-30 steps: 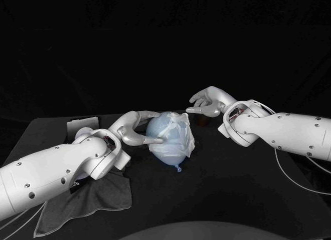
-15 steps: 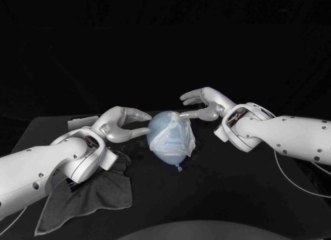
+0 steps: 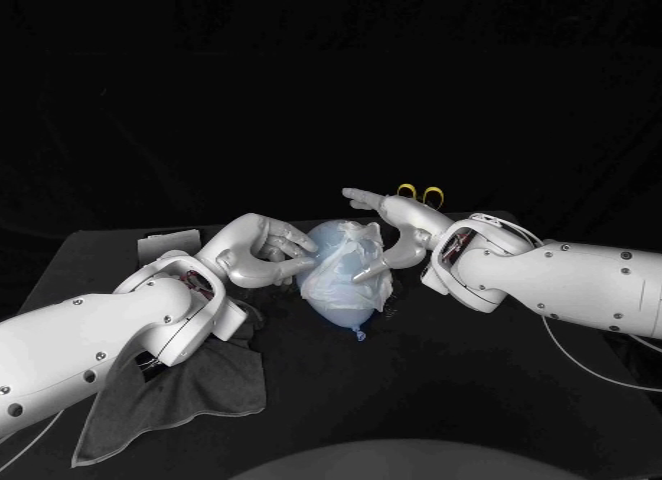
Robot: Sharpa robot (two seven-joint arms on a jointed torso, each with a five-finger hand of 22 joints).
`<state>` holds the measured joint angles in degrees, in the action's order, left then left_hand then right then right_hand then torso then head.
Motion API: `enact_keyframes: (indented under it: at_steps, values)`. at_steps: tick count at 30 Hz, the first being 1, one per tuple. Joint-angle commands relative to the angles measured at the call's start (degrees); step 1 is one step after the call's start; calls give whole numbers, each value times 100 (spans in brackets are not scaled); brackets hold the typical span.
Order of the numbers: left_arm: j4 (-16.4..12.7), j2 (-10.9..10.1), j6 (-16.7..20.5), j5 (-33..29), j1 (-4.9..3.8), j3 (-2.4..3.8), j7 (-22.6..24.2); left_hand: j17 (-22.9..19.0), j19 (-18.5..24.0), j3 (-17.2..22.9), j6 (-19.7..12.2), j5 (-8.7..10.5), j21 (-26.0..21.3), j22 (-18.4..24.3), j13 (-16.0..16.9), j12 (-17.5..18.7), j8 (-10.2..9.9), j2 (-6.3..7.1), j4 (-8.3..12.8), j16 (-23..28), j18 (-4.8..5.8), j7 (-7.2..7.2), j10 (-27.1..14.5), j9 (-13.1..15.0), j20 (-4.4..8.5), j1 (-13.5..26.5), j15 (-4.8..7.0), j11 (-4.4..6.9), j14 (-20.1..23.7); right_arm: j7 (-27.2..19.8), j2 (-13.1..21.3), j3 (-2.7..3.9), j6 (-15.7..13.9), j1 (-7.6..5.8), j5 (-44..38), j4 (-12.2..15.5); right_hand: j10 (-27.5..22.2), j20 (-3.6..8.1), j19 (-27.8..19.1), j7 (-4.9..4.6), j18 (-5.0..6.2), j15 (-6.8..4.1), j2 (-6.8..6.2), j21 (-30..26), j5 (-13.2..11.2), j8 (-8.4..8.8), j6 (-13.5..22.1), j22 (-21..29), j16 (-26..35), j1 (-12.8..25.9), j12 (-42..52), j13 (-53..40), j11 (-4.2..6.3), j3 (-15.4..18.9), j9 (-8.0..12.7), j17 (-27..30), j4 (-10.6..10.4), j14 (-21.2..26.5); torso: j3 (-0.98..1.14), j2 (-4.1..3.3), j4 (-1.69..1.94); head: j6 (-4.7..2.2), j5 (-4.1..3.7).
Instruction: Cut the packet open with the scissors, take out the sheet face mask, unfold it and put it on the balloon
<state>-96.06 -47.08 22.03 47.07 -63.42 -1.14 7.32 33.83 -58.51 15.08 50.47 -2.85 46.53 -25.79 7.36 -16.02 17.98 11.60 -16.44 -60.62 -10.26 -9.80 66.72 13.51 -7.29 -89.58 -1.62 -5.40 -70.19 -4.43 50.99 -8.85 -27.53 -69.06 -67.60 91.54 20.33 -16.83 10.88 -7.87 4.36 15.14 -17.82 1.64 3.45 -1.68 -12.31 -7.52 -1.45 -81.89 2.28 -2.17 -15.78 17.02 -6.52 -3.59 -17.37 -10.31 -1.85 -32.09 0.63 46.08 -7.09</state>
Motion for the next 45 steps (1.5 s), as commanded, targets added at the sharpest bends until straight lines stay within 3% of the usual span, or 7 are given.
enact_keyframes:
  at_steps: [1,7,10,15,24,32,45]
  values:
    - [62,110,63,595,-3,-1,-507,1269,-150,-145,-27,-17,547,-335,249,-338,-17,36,16,-927,-16,47,41,7,70,116,61,-1,-416,203,-63,0,403,12,-426,-61,-116,-4,-48,-377,-78,12,-15,-3,-5,29,92,16,24,47,-29,9,-14,29,33,22,1,72,5,4,-5,3,5]
    - [152,273,89,884,-6,-4,-845,2848,-943,-599,-66,-16,2313,-2522,1349,-1839,302,-3,1,-1896,275,51,-529,173,99,209,78,26,-988,254,-160,-3,537,28,-456,-141,-323,-5,-80,-384,-81,55,-17,-2,-7,37,253,32,32,82,-32,14,-54,40,94,63,2,209,4,3,-9,9,1]
    - [182,344,35,1041,-11,-6,-1059,3452,-1220,-874,-146,-24,2808,-3199,1992,-2756,670,-75,-2,-2183,369,60,-942,345,120,228,80,98,-1255,274,-207,-5,589,38,-460,-179,-342,-5,-85,-386,-80,60,-18,-1,-7,33,265,35,30,84,-26,11,-58,32,99,69,2,226,5,4,-1,12,-1]
    - [191,431,-19,1352,-15,-9,-1440,3928,-1563,-1098,-220,9,3170,-3824,2301,-3222,945,-142,-15,-2368,484,90,-1041,464,125,299,117,101,-1466,315,-279,-8,693,53,-451,-255,-339,-3,-85,-409,-75,81,-15,1,-4,28,262,34,27,79,-20,7,-68,28,95,68,2,227,1,7,2,16,-10]
    - [185,533,-56,1808,-17,-10,-1970,4175,-1835,-1374,-272,12,3437,-4293,2581,-3607,1311,-240,-22,-2456,572,161,-1071,659,177,364,177,163,-1600,385,-349,-17,815,71,-440,-343,-223,-3,-73,-563,-61,121,-6,9,6,0,185,24,7,23,18,-18,-83,13,55,48,2,163,-3,2,3,1,-27]
    - [222,560,2,1978,-20,-10,-2196,4205,-1866,-1433,-308,11,3474,-4353,2638,-3670,1386,-277,-20,-2466,582,170,-1088,702,187,353,186,173,-1615,458,-384,-22,947,83,-446,-390,148,0,123,-853,-30,120,17,68,21,-55,33,-88,-118,-195,125,-75,-75,-88,-17,-98,2,-303,2,2,-3,7,-18]
    - [230,633,-15,2096,-22,-9,-2326,4275,-1926,-1469,-383,11,3532,-4463,2701,-3736,1456,-339,-18,-2491,604,168,-1099,745,193,284,189,176,-1640,547,-423,-27,1068,116,-439,-387,282,2,191,-885,-19,107,31,91,21,-86,-49,-118,-157,-235,186,-91,-87,-150,-57,-129,1,-422,2,5,-7,50,-18]
